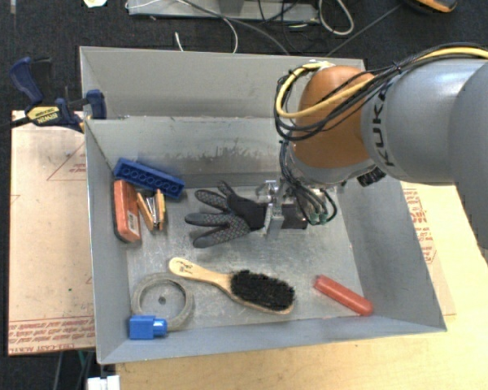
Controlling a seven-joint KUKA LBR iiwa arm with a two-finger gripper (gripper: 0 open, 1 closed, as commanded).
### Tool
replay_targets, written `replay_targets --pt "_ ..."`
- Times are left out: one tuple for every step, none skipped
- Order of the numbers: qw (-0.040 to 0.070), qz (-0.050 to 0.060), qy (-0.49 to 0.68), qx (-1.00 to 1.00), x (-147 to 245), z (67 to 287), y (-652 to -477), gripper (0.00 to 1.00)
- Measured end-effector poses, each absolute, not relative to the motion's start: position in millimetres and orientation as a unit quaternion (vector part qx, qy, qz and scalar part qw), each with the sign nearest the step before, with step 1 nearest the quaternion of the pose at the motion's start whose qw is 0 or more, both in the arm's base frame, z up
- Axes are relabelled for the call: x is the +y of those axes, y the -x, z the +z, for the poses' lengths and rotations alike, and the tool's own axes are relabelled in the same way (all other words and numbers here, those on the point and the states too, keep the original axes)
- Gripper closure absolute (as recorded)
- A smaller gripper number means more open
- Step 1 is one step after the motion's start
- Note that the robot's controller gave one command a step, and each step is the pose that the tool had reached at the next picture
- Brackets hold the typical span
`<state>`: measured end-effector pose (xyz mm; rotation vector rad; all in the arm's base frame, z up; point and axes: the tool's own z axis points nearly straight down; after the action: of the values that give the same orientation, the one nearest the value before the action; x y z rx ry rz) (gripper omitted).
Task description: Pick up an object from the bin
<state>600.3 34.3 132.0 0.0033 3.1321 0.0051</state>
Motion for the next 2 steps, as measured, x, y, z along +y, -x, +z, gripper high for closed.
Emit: replay_targets --pt "0.004 0.001 0.006 1.000 32.7 200.2 -597.7 1.00" --pt "0.013 0.002 0.019 1.000 44.7 185.5 -604.4 1.00"
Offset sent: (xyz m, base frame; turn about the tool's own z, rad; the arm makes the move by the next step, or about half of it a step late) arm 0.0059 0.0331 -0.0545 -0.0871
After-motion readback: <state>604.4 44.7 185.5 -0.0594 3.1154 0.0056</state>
